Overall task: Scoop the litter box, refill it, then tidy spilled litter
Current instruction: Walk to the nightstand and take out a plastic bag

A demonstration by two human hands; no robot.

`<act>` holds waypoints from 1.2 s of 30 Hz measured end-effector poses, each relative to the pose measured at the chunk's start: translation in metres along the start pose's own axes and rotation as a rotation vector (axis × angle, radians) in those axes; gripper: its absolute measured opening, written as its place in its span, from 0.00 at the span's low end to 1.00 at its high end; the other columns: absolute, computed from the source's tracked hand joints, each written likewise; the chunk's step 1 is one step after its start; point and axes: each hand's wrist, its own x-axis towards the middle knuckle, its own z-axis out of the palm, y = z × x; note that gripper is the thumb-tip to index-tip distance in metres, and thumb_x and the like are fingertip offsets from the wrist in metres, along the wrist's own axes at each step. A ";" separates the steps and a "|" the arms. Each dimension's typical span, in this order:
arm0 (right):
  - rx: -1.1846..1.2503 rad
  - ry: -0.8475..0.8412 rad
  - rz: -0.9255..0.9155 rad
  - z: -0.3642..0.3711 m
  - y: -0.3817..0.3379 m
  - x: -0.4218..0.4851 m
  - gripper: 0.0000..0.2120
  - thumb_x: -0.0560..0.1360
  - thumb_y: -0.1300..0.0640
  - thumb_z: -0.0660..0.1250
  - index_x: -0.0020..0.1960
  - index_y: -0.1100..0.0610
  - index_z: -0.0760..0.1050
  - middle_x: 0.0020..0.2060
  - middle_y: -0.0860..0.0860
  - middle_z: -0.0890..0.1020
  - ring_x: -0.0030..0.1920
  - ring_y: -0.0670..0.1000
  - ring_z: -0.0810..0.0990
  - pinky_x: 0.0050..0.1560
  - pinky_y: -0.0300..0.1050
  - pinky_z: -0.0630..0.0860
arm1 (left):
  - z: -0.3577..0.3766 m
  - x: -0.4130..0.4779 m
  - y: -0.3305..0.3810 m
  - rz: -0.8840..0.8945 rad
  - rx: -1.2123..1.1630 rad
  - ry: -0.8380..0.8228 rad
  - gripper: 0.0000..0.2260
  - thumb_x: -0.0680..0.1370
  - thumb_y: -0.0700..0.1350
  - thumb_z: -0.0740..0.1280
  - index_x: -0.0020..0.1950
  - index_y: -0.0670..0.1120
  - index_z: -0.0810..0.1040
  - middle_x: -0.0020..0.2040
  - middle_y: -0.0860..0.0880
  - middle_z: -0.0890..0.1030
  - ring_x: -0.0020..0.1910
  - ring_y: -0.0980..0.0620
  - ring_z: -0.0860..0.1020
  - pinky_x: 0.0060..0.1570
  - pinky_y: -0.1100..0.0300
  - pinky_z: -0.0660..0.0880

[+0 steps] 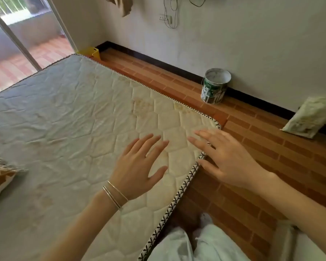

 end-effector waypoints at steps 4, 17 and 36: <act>0.008 0.036 0.084 0.002 0.012 -0.007 0.26 0.78 0.44 0.53 0.74 0.50 0.57 0.70 0.53 0.66 0.71 0.52 0.63 0.71 0.52 0.55 | 0.009 0.018 0.005 0.041 -0.016 -0.005 0.25 0.77 0.58 0.57 0.72 0.49 0.66 0.70 0.47 0.70 0.70 0.47 0.67 0.65 0.45 0.67; 0.084 -0.006 0.138 0.009 0.113 -0.046 0.26 0.79 0.42 0.51 0.74 0.49 0.58 0.71 0.52 0.65 0.73 0.51 0.60 0.73 0.50 0.53 | 0.057 0.113 0.078 0.083 -0.081 -0.025 0.25 0.77 0.57 0.56 0.72 0.49 0.66 0.70 0.48 0.70 0.71 0.47 0.66 0.65 0.45 0.67; 0.102 0.015 0.060 -0.012 0.362 -0.052 0.27 0.78 0.39 0.50 0.75 0.47 0.53 0.72 0.50 0.65 0.73 0.50 0.59 0.72 0.54 0.58 | 0.102 0.317 0.188 -0.056 -0.032 -0.006 0.25 0.77 0.60 0.54 0.72 0.52 0.64 0.70 0.49 0.70 0.71 0.47 0.66 0.67 0.46 0.65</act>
